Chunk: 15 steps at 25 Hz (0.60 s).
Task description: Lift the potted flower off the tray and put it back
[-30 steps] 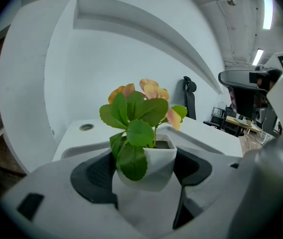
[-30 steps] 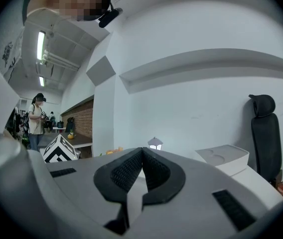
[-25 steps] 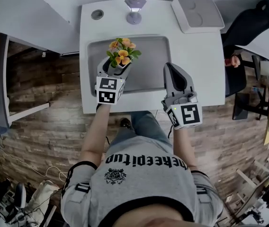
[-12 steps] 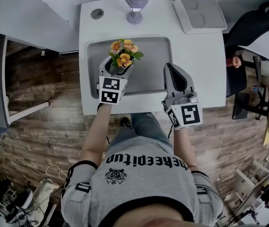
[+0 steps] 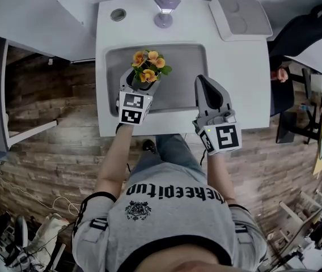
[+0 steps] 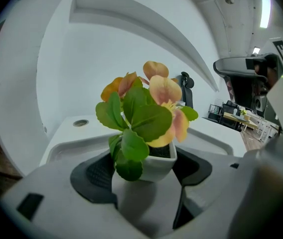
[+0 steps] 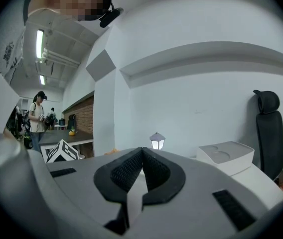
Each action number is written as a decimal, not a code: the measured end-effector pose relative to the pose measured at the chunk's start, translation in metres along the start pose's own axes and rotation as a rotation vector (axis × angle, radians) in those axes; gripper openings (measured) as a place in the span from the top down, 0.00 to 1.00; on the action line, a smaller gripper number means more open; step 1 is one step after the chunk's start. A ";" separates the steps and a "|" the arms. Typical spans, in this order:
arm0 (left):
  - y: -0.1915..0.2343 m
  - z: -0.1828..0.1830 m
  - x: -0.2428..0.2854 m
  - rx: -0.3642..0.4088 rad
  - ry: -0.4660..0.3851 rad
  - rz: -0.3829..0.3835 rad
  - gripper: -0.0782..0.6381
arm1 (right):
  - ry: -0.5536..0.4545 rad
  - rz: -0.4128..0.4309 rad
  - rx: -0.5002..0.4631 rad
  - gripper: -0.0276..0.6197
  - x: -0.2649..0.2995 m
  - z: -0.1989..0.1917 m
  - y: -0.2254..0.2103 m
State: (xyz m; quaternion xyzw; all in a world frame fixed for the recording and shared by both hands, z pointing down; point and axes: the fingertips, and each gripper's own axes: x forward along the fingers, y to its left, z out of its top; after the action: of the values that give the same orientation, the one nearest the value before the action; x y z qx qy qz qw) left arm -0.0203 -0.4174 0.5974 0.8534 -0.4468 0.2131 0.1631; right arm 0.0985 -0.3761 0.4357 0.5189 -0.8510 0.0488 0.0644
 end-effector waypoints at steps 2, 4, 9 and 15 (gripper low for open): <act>0.000 0.000 0.000 0.004 -0.001 -0.005 0.40 | 0.001 0.000 -0.001 0.95 0.000 0.000 0.001; 0.000 -0.002 0.000 0.000 -0.001 -0.010 0.40 | 0.001 0.001 -0.004 0.95 0.001 0.000 0.003; -0.002 -0.001 -0.001 0.004 -0.004 -0.030 0.40 | 0.002 -0.003 -0.008 0.95 -0.001 0.002 0.004; -0.002 -0.002 -0.009 0.021 -0.010 -0.067 0.40 | -0.008 0.002 -0.015 0.95 -0.001 0.007 0.011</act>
State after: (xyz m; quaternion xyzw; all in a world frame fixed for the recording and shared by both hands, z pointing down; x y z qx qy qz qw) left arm -0.0239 -0.4092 0.5939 0.8706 -0.4167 0.2081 0.1588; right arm 0.0886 -0.3718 0.4283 0.5176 -0.8522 0.0405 0.0650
